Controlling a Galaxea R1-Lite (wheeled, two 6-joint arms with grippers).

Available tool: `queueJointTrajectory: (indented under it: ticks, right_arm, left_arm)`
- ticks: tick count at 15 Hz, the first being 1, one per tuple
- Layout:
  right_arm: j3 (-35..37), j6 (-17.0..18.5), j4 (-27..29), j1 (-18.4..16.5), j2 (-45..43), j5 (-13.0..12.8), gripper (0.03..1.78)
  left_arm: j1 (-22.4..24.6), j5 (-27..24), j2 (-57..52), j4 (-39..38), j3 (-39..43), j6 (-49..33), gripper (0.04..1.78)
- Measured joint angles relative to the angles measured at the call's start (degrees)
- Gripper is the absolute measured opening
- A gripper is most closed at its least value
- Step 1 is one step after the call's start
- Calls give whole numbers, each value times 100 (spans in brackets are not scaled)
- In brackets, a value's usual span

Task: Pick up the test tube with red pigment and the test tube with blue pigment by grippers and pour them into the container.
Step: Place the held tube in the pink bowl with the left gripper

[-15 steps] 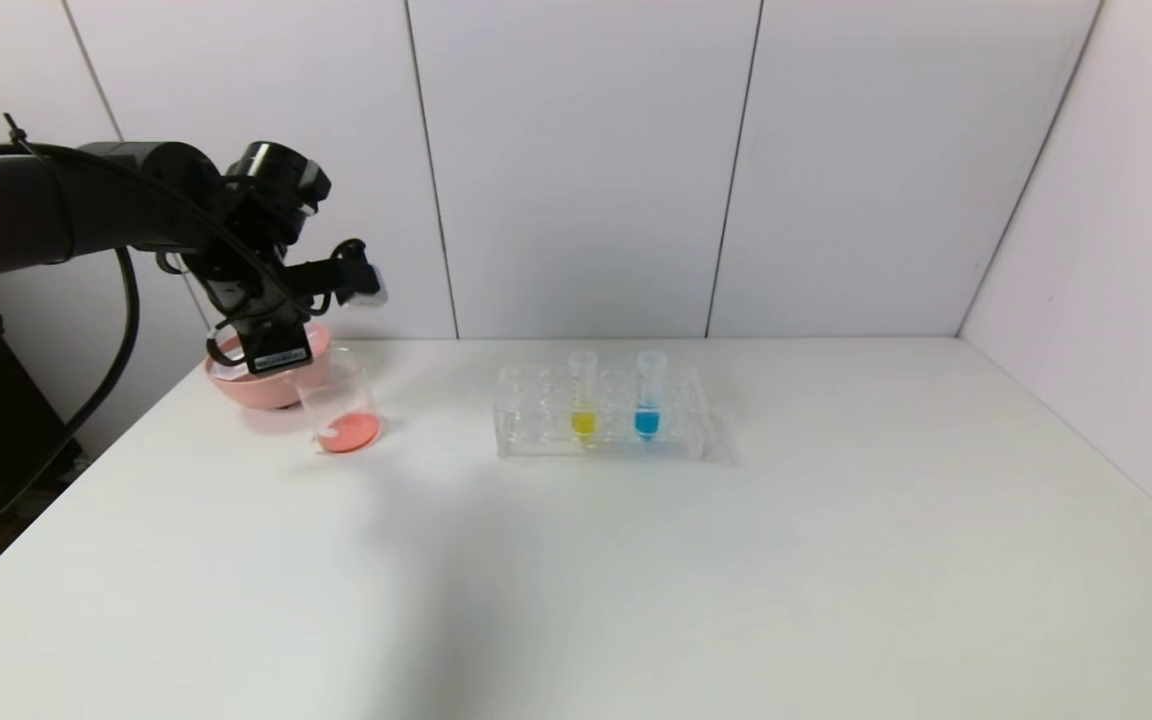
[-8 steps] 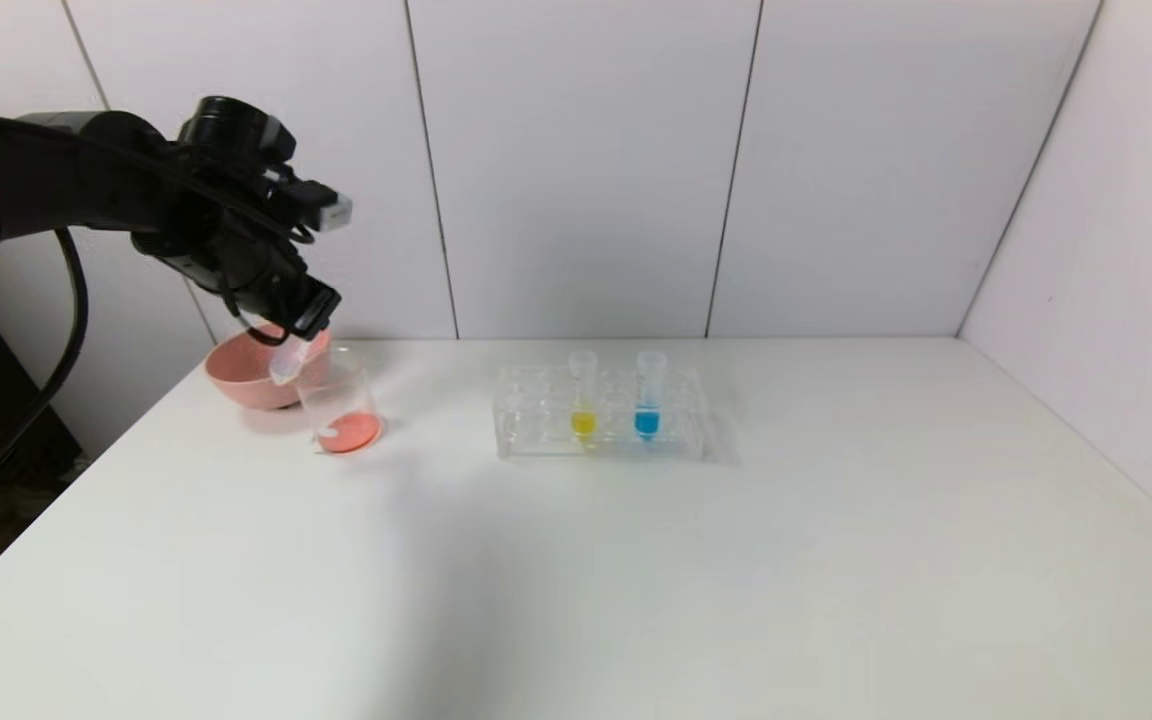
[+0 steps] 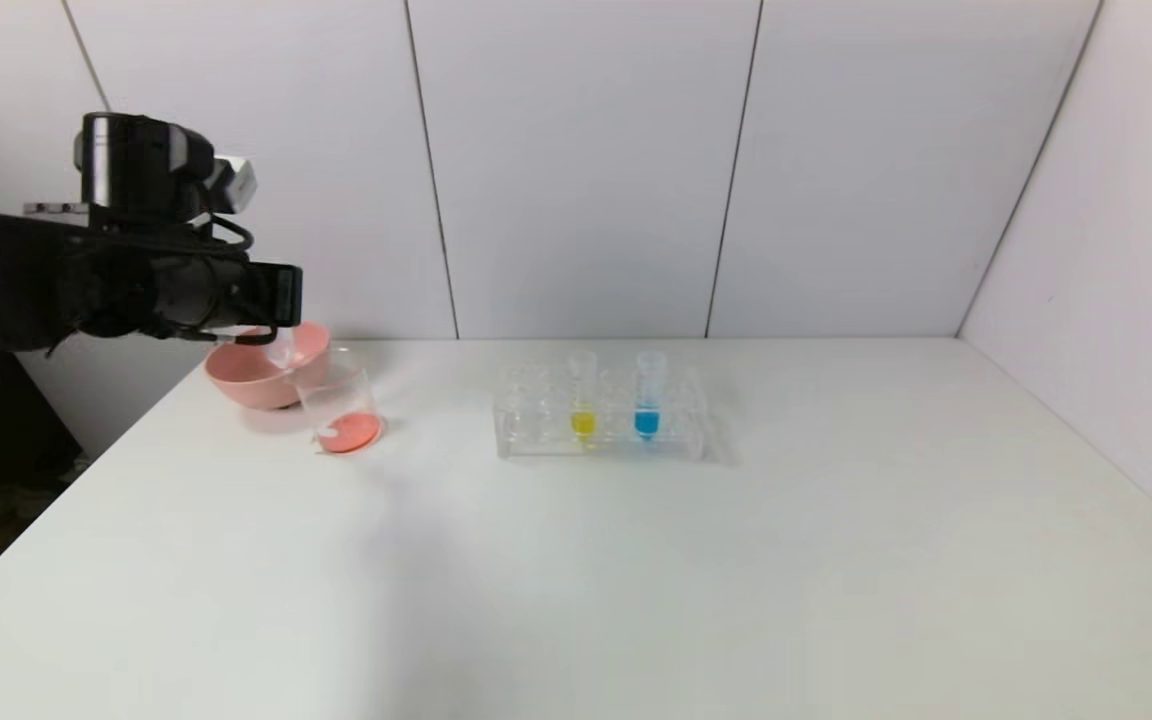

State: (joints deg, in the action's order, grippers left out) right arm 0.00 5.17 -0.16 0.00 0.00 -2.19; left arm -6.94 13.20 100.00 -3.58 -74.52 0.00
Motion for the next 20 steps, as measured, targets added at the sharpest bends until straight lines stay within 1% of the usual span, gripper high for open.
queueJointTrajectory:
  ticks: [2, 4, 6, 7, 11, 13, 14, 18, 20]
  right_arm:
    - [0, 0, 0, 0, 0, 0, 177]
    - [0, 0, 0, 0, 0, 0, 177]
    - [0, 0, 0, 0, 0, 2, 177]
    - [0, 0, 0, 0, 0, 0, 177]
    - [0, 0, 0, 0, 0, 2, 177]
    - [0, 0, 0, 0, 0, 0, 177]
    - [0, 0, 0, 0, 0, 0, 177]
    - [0, 0, 0, 0, 0, 0, 177]
    - [0, 0, 0, 0, 0, 0, 177]
  left_arm:
    - [24, 129, -369, -1209, 962, -151, 43]
    - [118, 176, -625, -2304, 1723, -250, 43]
    - [352, 149, -723, -3321, 2182, -278, 43]
    - [466, 154, -700, -3605, 2285, -278, 43]
    - [798, 156, -135, -4296, 2311, -265, 43]
    - [905, 143, 430, -4770, 2050, -250, 43]
    - [941, 143, 680, -4875, 1887, -247, 43]
    - [1104, 195, 1668, -4973, 1022, -258, 43]
    - [1137, 199, 1902, -4964, 897, -267, 43]
